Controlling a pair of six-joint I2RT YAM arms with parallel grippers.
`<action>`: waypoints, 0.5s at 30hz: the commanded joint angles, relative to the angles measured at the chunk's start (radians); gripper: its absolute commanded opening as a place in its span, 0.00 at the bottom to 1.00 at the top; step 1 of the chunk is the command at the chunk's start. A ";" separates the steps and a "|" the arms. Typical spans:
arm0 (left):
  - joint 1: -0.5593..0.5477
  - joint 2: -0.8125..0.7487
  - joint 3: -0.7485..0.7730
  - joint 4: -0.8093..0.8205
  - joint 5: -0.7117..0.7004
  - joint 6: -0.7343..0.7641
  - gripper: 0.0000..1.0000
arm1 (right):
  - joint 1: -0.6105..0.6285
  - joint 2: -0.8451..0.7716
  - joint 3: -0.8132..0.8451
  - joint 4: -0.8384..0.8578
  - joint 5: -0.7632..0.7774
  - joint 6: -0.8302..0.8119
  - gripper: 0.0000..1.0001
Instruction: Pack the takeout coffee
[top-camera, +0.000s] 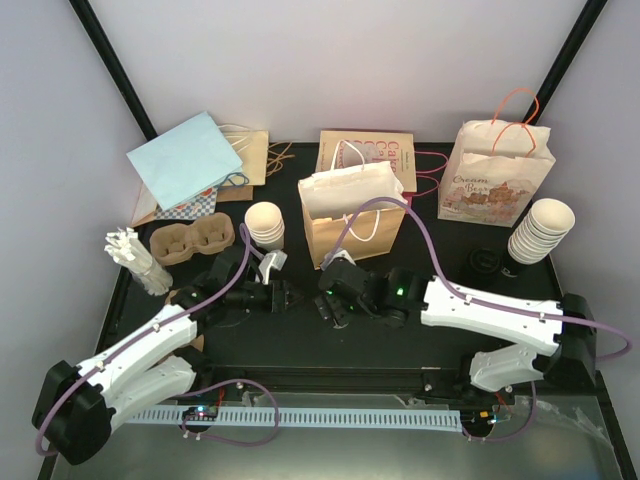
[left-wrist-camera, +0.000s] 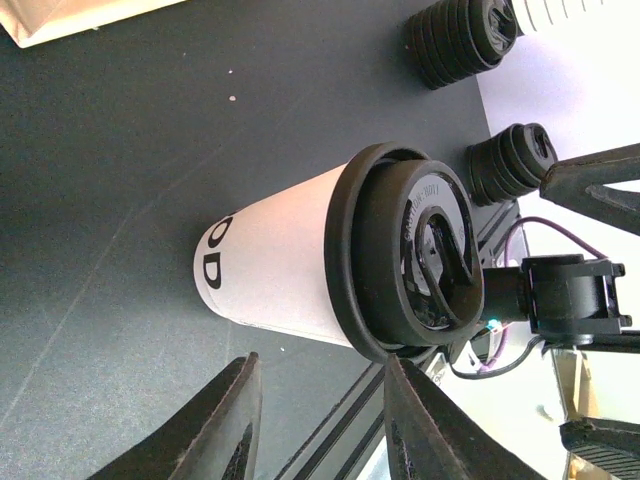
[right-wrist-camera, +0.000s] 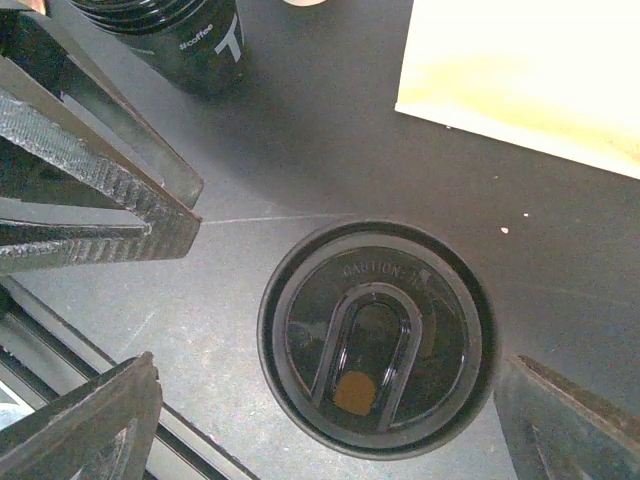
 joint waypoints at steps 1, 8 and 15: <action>0.006 0.002 0.041 -0.009 -0.001 0.025 0.36 | 0.010 0.046 0.059 -0.053 0.036 0.005 0.92; 0.006 0.033 0.047 0.006 0.023 0.028 0.36 | 0.015 0.120 0.102 -0.128 0.090 0.058 0.92; 0.005 0.035 0.048 0.006 0.022 0.033 0.36 | 0.015 0.159 0.108 -0.138 0.093 0.079 0.91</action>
